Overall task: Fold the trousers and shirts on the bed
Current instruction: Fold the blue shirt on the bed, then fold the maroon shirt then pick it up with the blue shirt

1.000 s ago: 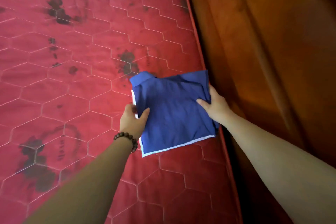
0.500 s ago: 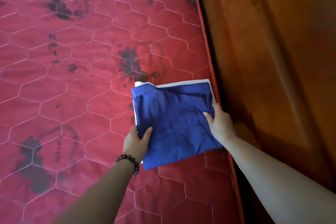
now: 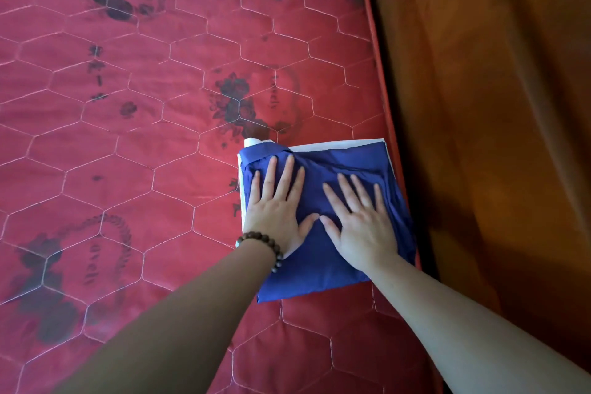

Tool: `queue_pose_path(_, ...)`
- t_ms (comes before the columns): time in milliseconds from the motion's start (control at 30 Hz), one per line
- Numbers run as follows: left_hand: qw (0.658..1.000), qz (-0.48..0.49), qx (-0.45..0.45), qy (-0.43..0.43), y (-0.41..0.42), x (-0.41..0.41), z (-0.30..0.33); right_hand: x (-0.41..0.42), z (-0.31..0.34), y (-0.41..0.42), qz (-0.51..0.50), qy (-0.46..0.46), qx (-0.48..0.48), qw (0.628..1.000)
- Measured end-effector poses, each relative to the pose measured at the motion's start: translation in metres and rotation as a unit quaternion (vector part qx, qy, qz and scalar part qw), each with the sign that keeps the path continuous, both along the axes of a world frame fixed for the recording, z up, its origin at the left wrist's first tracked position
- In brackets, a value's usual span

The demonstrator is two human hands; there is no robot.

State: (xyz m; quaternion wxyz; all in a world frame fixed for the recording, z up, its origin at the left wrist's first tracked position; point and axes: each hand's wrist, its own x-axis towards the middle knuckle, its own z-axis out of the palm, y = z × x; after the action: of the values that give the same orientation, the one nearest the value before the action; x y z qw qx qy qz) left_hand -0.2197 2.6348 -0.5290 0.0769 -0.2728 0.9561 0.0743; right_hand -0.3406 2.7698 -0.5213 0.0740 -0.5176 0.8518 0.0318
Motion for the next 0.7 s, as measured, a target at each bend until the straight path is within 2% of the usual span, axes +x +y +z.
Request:
queue_pose_path(167, 1.000, 0.012, 0.012, -0.015, 0.002, -0.005, -0.017, 0.003, -0.017, 0.009, -0.123, 0.046, -0.008, 0.991)
queue_pose_path(267, 0.999, 0.008, 0.049, -0.022, -0.003, -0.006, -0.013, 0.001, -0.015, 0.007, -0.180, 0.026, 0.033, 0.983)
queue_pose_path(433, 0.990, 0.010, 0.142, 0.006, -0.017, -0.004, 0.017, -0.005, 0.008, 0.002, -0.161, -0.032, 0.080, 0.983)
queue_pose_path(567, 0.989, 0.035, 0.134, 0.055, -0.018, 0.027, 0.061, 0.015, 0.053, 0.003, -0.144, -0.057, 0.021, 0.988)
queue_pose_path(700, 0.982, 0.124, 0.131, 0.060, -0.017, 0.083, 0.109, 0.056, 0.100, -0.002, -0.141, -0.076, -0.026, 0.987)
